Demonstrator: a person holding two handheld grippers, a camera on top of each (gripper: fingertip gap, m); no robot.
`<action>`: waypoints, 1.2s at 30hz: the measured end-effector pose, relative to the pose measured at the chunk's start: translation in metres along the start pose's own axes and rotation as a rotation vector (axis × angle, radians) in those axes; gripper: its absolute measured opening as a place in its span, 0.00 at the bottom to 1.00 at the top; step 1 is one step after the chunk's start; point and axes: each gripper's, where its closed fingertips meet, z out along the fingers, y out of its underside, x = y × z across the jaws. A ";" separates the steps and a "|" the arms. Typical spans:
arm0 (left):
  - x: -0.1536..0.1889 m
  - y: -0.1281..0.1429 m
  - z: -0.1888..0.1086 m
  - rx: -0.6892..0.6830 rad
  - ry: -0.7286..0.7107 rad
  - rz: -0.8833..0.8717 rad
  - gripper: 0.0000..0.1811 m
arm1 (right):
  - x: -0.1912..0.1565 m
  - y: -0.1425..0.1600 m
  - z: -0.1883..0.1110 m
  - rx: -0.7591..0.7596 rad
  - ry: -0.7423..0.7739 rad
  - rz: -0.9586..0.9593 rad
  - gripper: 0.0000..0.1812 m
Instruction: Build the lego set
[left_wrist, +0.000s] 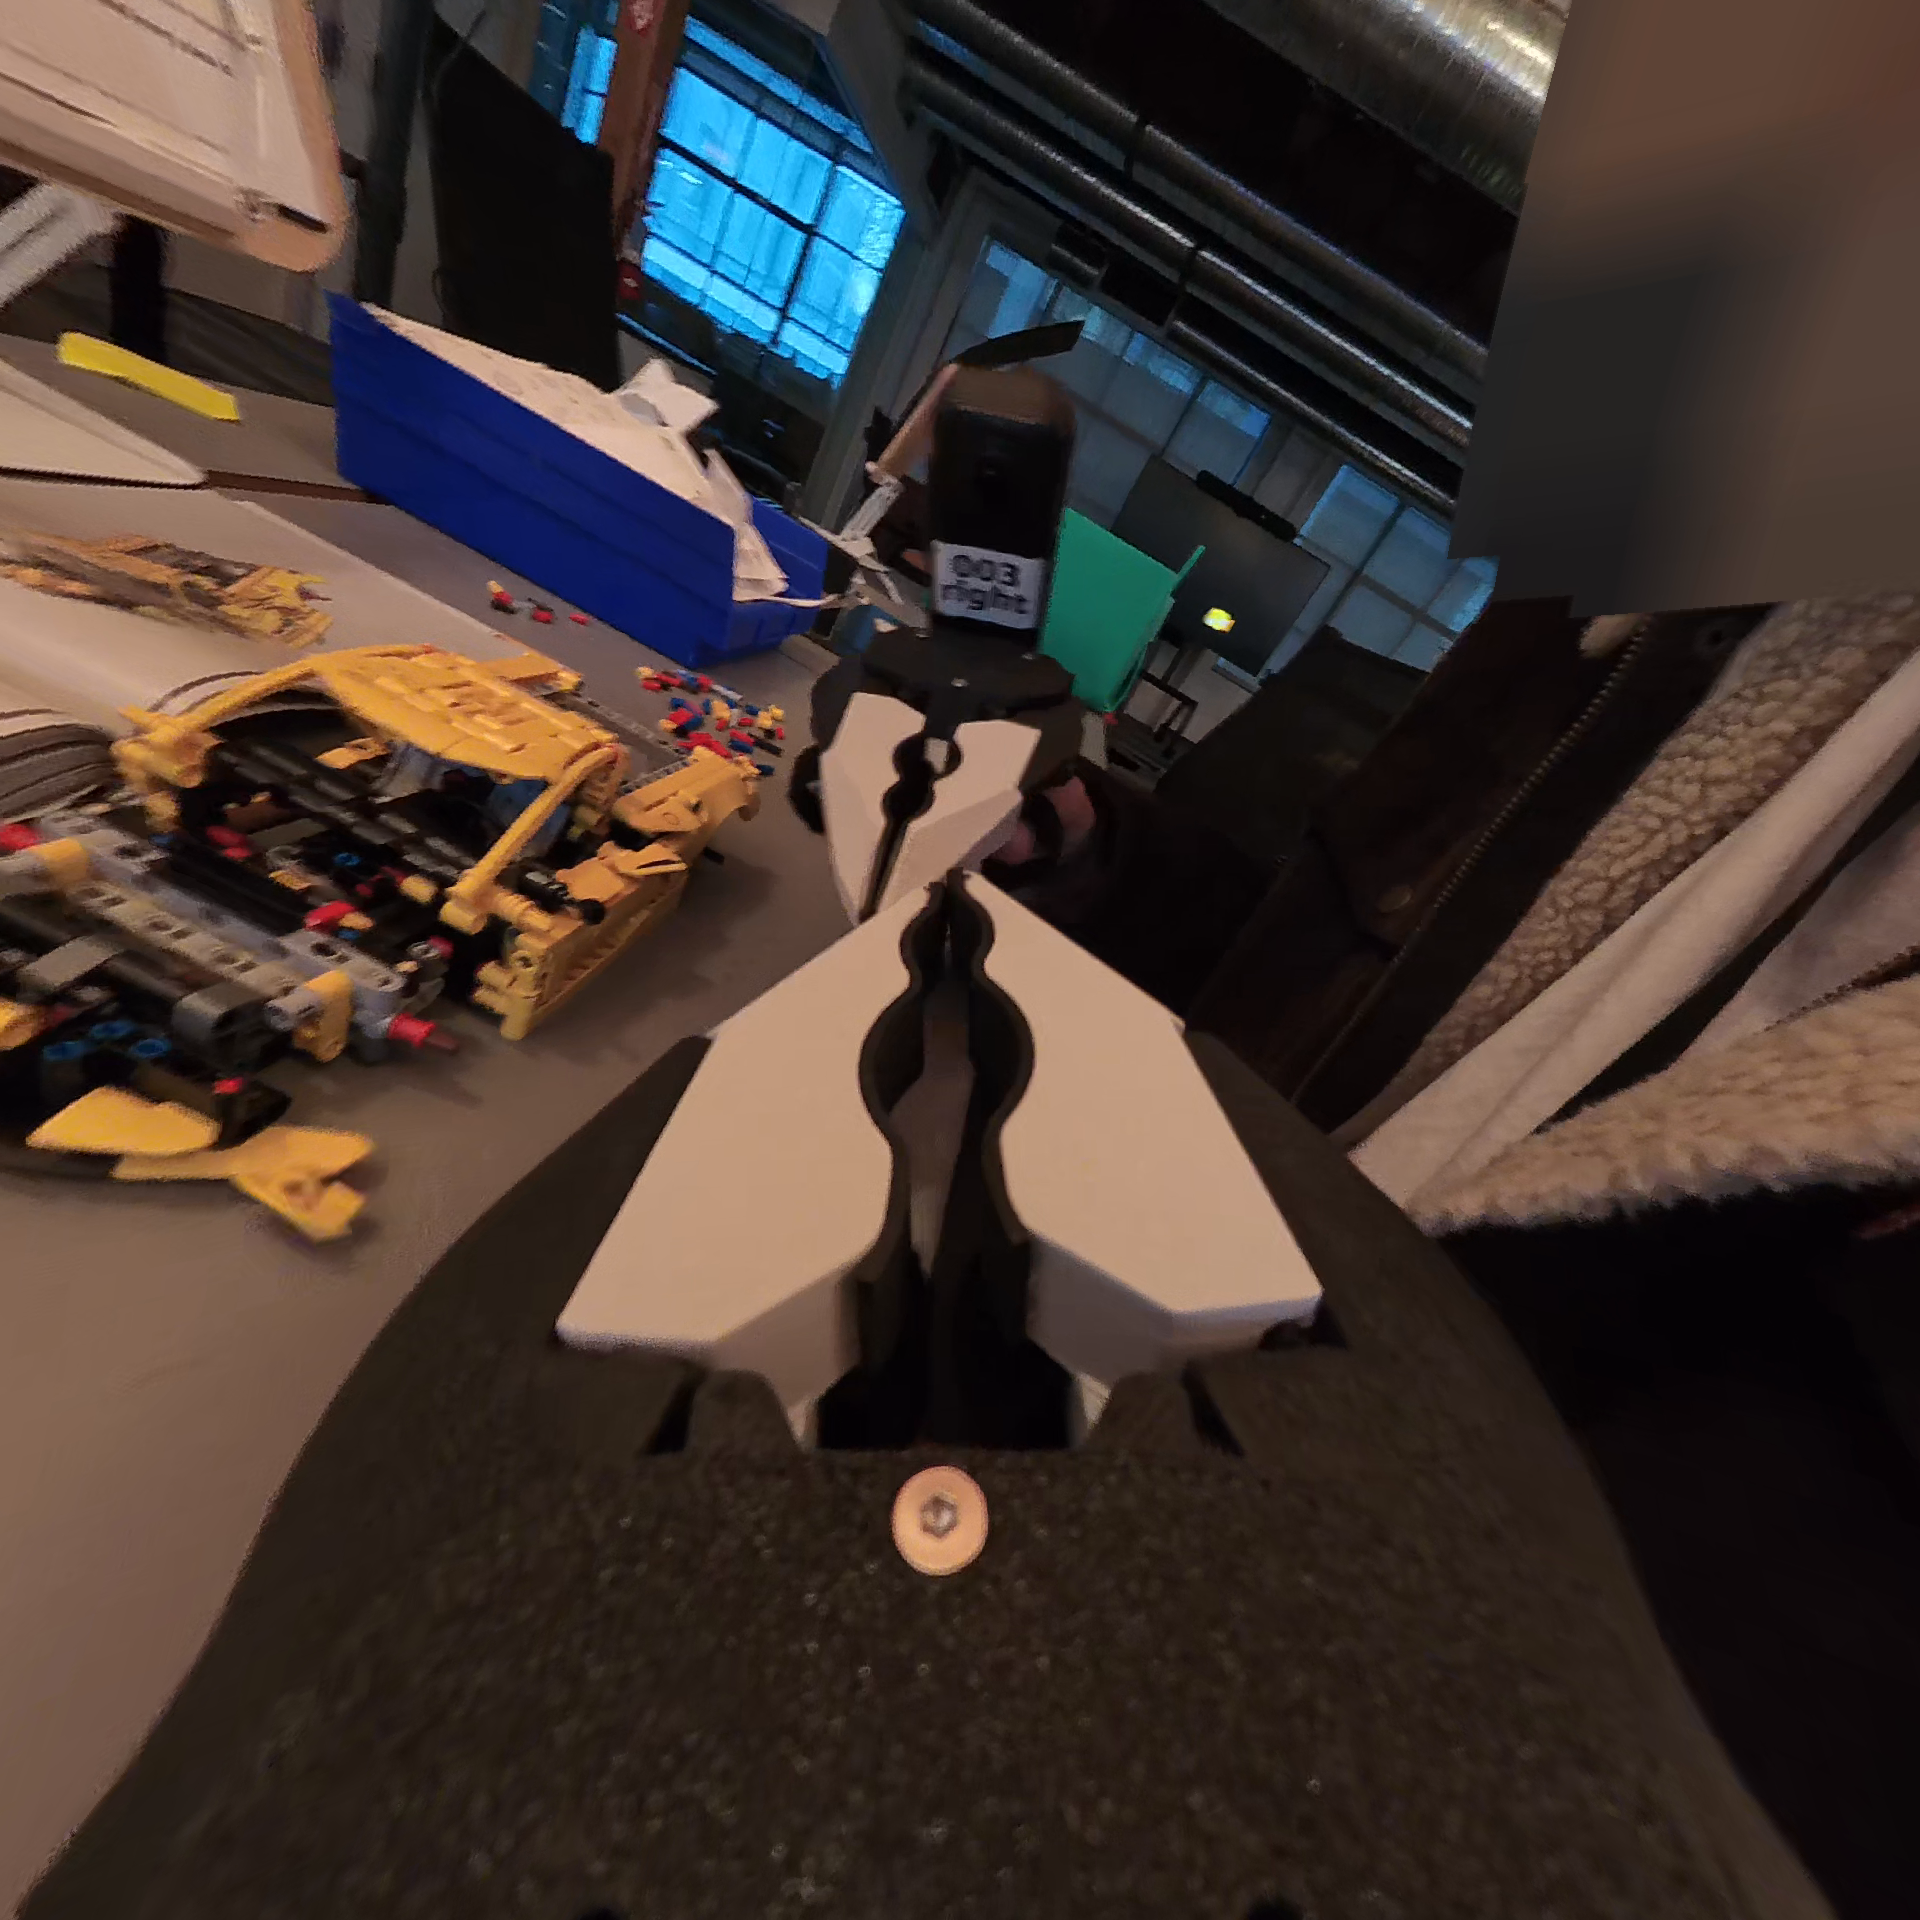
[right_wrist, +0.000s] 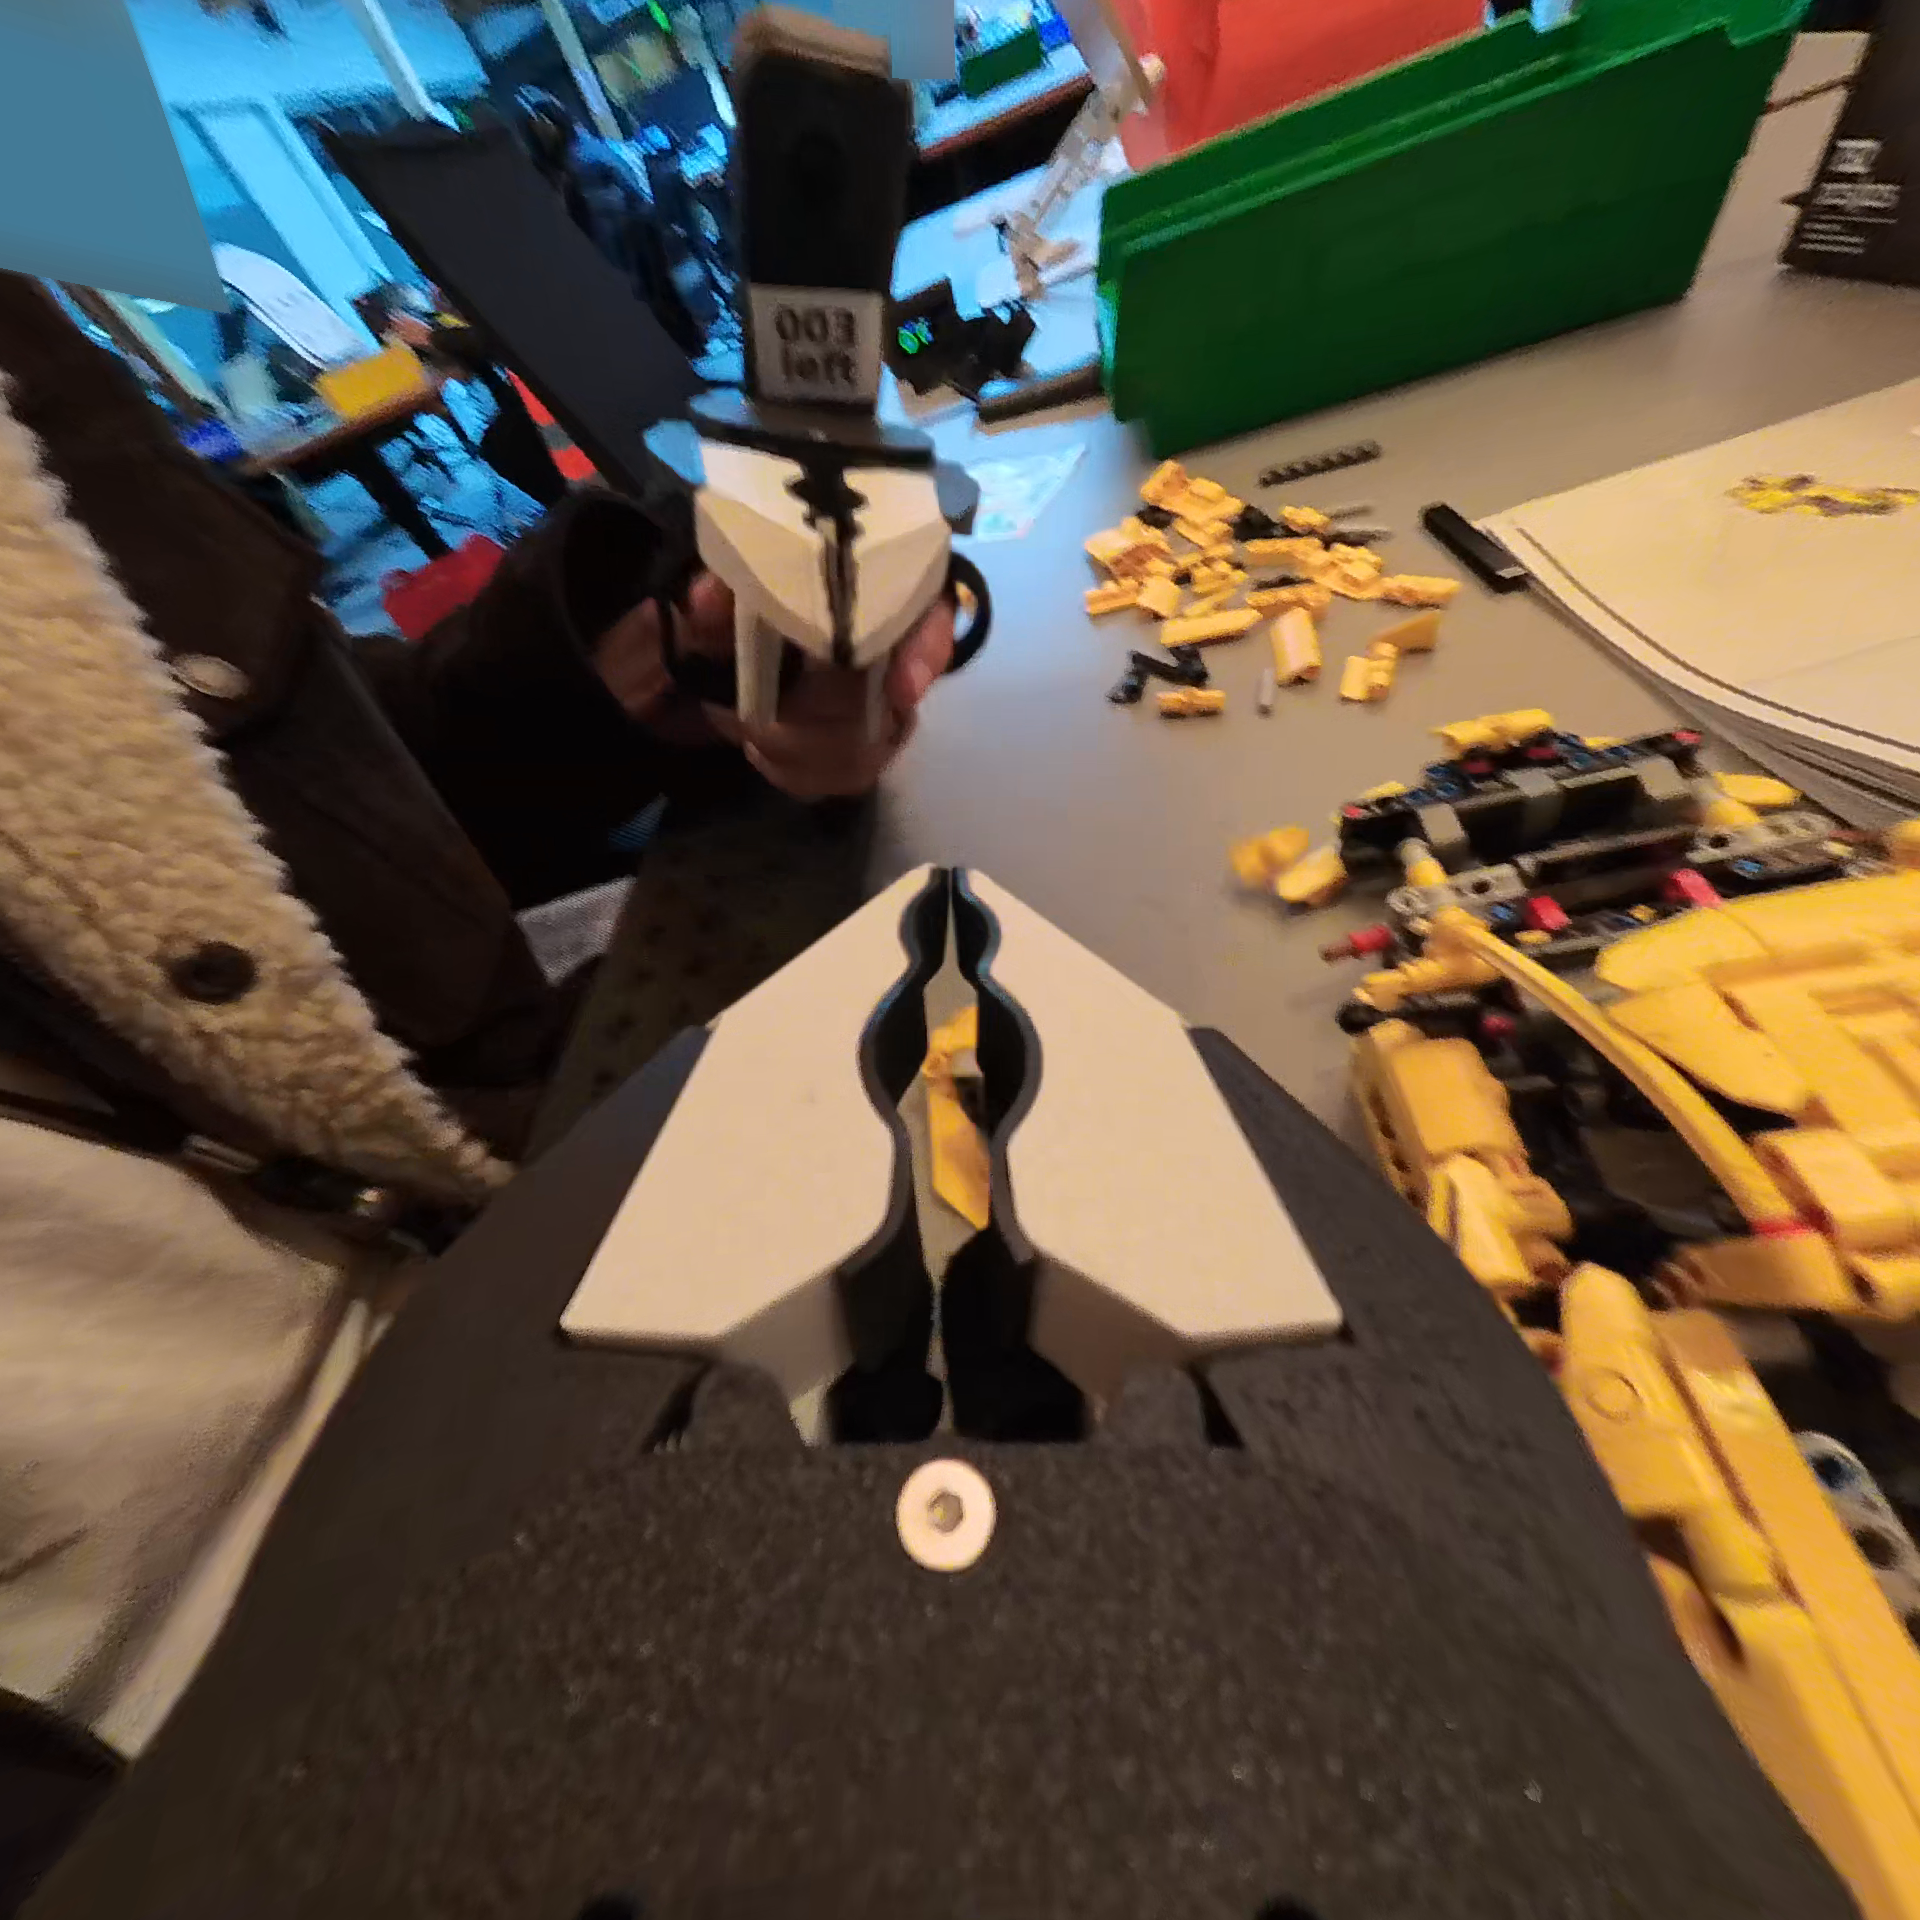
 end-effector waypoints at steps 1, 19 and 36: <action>-0.009 0.000 -0.004 -0.003 -0.047 -0.013 0.00 | 0.006 0.005 -0.001 -0.026 0.037 -0.011 0.02; -0.159 0.055 -0.048 -0.640 -0.717 0.186 0.14 | 0.021 0.024 0.011 -0.115 0.131 -0.018 0.05; -0.023 -0.009 0.029 -0.167 -0.300 0.632 0.09 | 0.001 -0.039 -0.002 0.276 -0.234 0.462 0.11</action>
